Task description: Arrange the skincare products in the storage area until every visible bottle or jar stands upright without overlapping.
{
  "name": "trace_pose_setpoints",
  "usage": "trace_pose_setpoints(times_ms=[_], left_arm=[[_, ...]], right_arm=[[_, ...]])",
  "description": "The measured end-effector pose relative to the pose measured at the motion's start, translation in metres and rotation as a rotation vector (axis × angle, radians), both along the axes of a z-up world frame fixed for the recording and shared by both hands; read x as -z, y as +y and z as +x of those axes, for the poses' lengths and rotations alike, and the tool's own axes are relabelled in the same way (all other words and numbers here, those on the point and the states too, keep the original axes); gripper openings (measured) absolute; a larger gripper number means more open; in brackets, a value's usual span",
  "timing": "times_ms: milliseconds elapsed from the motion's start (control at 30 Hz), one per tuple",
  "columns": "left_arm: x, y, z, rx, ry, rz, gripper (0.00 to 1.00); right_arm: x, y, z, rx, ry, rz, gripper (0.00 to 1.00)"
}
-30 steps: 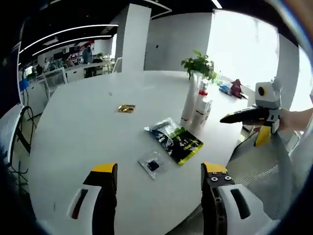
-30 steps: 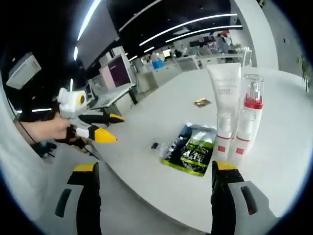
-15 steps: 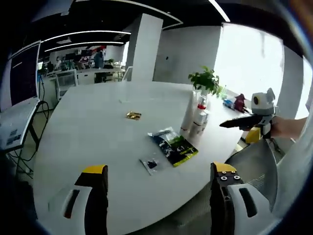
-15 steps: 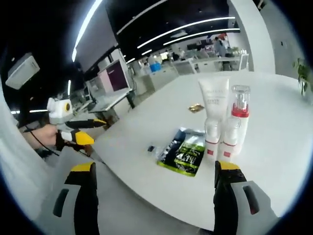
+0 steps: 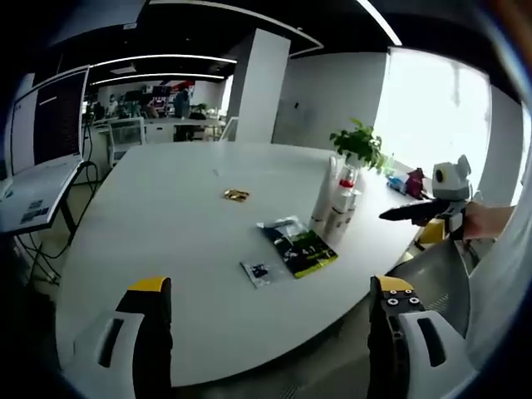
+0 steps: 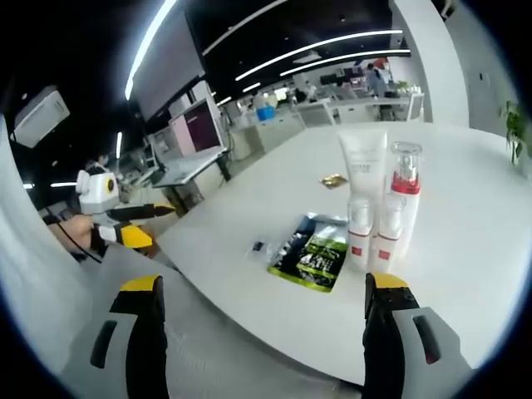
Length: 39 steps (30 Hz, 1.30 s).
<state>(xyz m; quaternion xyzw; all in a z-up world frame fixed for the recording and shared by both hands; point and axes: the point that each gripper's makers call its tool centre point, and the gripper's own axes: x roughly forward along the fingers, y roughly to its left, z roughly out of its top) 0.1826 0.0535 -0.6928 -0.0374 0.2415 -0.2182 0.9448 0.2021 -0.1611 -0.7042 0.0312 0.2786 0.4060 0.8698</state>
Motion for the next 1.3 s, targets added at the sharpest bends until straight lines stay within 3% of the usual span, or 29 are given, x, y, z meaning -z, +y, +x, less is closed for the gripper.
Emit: trace_pose_setpoints(times_ms=[100, 200, 300, 533, 800, 933, 1133, 1300], left_arm=[[0.005, -0.001, 0.002, 0.0, 0.015, -0.001, 0.99], [0.01, -0.001, 0.002, 0.004, 0.021, 0.007, 0.99], [0.01, -0.001, 0.003, 0.003, 0.016, 0.008, 0.99], [0.014, 0.012, 0.007, -0.045, 0.028, 0.02, 0.99], [0.018, 0.012, 0.012, -0.023, 0.08, 0.043, 0.99], [0.017, 0.013, 0.021, 0.004, 0.087, 0.067, 0.99], [0.021, 0.007, 0.034, 0.068, 0.145, 0.112, 0.99], [0.008, -0.003, 0.057, 0.094, 0.126, 0.112, 0.99]], right_arm=[[-0.002, -0.002, 0.0, -0.019, -0.013, -0.018, 0.99], [-0.004, -0.001, 0.0, 0.007, 0.012, 0.04, 0.99], [-0.003, -0.006, 0.0, 0.02, 0.011, 0.037, 0.99], [-0.001, -0.008, 0.003, 0.041, 0.017, 0.044, 0.99], [0.003, -0.009, 0.008, 0.044, 0.025, 0.042, 0.99], [0.004, -0.01, 0.008, 0.047, 0.022, 0.034, 0.98], [0.006, -0.013, 0.01, 0.052, 0.017, 0.041, 0.98], [0.007, -0.015, 0.014, 0.07, 0.019, 0.054, 0.98]])
